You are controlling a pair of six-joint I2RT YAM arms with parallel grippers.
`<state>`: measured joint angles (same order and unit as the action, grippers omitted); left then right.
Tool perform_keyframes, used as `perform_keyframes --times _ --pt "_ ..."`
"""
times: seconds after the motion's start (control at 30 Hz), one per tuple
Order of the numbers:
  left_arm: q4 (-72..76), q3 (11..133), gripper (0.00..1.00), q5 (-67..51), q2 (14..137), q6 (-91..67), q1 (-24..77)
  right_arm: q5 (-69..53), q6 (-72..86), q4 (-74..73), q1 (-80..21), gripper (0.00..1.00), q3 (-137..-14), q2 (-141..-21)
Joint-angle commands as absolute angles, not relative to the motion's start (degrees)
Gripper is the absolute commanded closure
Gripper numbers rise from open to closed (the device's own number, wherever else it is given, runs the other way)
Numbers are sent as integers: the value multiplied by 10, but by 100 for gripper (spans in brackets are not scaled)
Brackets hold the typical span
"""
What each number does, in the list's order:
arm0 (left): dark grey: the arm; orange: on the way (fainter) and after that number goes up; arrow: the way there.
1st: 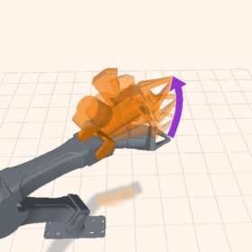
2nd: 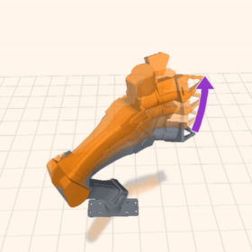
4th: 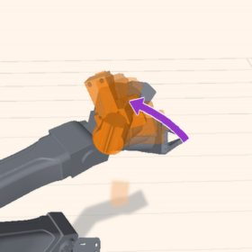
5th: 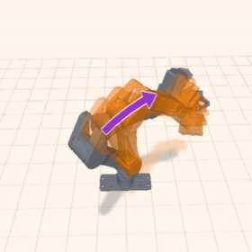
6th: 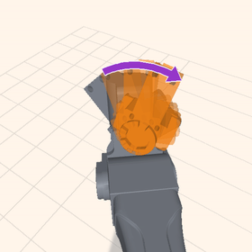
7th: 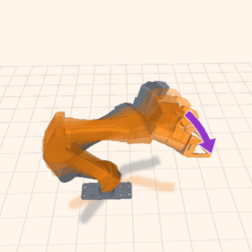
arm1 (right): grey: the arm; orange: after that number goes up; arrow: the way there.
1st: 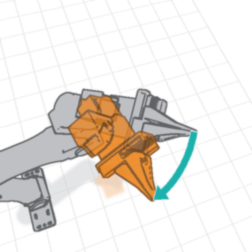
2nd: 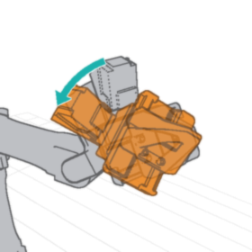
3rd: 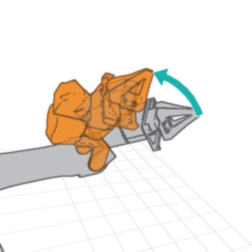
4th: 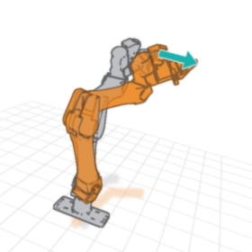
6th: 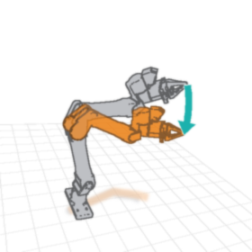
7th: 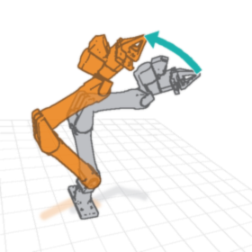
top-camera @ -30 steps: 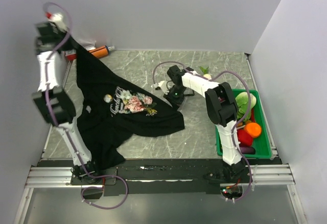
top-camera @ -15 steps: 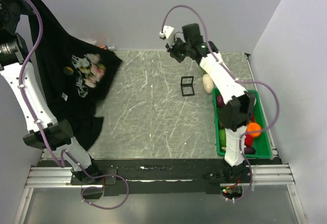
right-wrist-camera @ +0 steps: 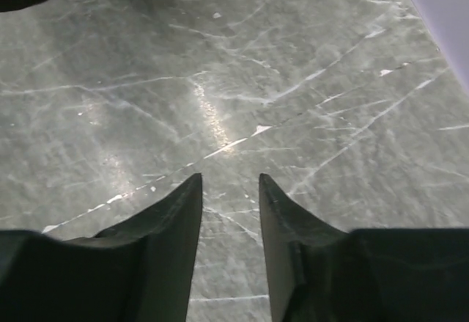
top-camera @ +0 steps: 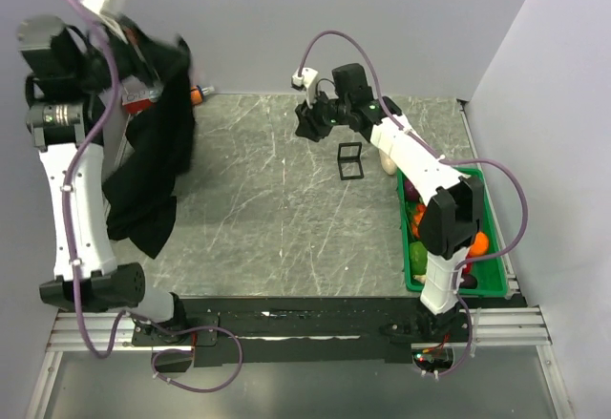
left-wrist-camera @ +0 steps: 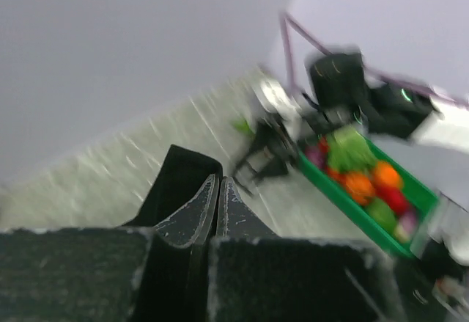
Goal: Remove the brooch from the garment
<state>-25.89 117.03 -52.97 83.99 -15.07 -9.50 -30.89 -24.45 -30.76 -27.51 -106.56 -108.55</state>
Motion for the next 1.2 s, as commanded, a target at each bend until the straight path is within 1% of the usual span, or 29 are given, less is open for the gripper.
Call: perform_keyframes --times 0.0,0.03,0.07,0.1,0.13,0.17,0.2,0.23,0.27,0.3,0.33,0.37,0.4,0.43,0.47,0.53,0.57,0.6,0.73,0.77,0.83,0.9,1.0,1.17 --pt "-556 1165 99 -593 766 13 -77 -344 -233 -294 -279 51 -1087 -1093" --pt "-697 1155 99 -577 760 136 -76 -345 -233 -293 -279 50 -1094 -1107" --pt "-740 1114 99 -547 751 187 -76 -347 -233 -293 -283 48 -1097 -1113" --pt "-770 1083 99 -484 718 259 -78 -350 -234 -291 -289 47 -1099 -1119" --pt "-781 1048 99 -441 696 286 -78 -358 -242 -294 -294 46 -1103 -1129" --pt "-785 981 99 -404 671 313 -78 -358 -246 -294 -299 45 -1106 -1134" --pt "-781 949 99 -327 612 369 -79 -357 -250 -294 -309 44 -1107 -1139" --pt "-779 920 99 -291 580 400 -79 -356 -256 -292 -313 43 -1114 -1148" --pt "-781 865 99 -260 547 430 -79 -358 -258 -289 -317 42 -1116 -1153" --pt "-787 840 99 -226 482 480 -79 -359 -259 -287 -321 41 -1121 -1159" --pt "-787 818 99 -164 451 492 -79 -362 -260 -286 -329 39 -1131 -1175" --pt "-787 788 99 -131 423 502 -79 -369 -259 -281 -333 37 -1136 -1183" --pt "-789 777 99 -106 377 512 -77 -376 -258 -277 -337 35 -1143 -1192" --pt "-788 770 99 -63 359 514 -76 -381 -257 -272 -347 33 -1150 -1208" --pt "-788 766 99 -48 346 509 -68 -387 -254 -265 -352 29 -1151 -1216" --pt "-788 776 99 -26 336 449 -58 -400 -223 -223 -361 26 -1152 -1237" --pt "-789 791 99 -24 339 420 -48 -407 -201 -198 -370 22 -1151 -1244" --pt "-789 796 99 -30 347 371 -47 -421 -151 -153 -376 19 -1152 -1253" --pt "-790 813 99 -69 366 301 -45 -444 -44 -52 -409 11 -1203 -1331" --pt "-789 817 99 -68 370 292 -45 -436 -43 -40 -426 4 -1215 -1344" --pt "-790 830 99 -59 370 274 -46 -403 -97 -5 -445 1 -1238 -1370" --pt "-791 841 99 -44 368 268 -45 -399 -183 11 -467 0 -1247 -1393" --pt "-791 867 99 -33 371 260 -44 -389 -255 5 -483 0 -1283 -1425" --pt "-789 897 99 -25 362 254 -44 -361 -319 54 -496 0 -1303 -1452"
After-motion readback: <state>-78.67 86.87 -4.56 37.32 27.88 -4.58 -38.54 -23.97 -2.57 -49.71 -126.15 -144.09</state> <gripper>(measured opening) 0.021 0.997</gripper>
